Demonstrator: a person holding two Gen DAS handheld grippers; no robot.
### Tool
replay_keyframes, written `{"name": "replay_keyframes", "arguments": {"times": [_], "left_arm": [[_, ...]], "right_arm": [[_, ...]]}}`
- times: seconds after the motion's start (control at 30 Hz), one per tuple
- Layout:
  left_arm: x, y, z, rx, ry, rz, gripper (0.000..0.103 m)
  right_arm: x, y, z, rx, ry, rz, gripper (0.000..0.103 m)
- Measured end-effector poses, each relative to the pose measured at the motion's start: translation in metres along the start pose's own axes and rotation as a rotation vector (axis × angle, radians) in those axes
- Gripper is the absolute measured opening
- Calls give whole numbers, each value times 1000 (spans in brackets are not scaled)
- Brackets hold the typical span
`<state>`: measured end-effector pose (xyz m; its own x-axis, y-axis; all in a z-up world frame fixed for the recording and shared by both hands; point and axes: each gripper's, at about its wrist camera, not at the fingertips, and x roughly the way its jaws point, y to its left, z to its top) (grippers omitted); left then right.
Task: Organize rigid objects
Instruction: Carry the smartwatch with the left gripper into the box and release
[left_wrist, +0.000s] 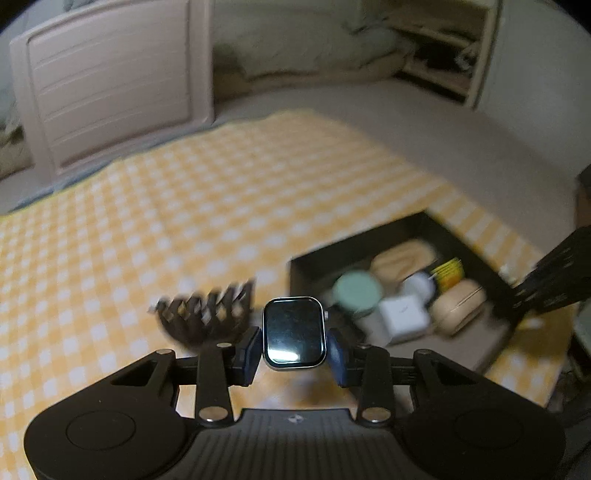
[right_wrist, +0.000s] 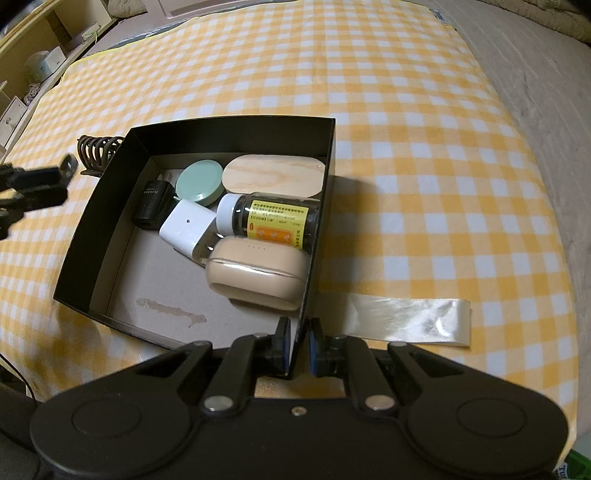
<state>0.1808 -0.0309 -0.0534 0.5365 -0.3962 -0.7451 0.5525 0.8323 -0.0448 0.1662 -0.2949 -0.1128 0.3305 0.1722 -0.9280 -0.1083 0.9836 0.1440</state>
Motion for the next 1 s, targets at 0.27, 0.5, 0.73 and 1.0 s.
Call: {"name": "replay_keyframes", "arguments": {"times": [0.27,0.5,0.73,1.0], "left_arm": [[6,-55,14,155,44,-154,40],[43,-83,15,192,160,-255,40],[72,-85,19,199,254,-341,40],[95,-89,19,182,341,-377,40]], "right_arm": [[0,0,0,-1,0,-1,10],[1,0,1,-2,1,-1,10],[0,-1,2,-4,3,7,10],[2,0,3,-11,11,7,11]]}}
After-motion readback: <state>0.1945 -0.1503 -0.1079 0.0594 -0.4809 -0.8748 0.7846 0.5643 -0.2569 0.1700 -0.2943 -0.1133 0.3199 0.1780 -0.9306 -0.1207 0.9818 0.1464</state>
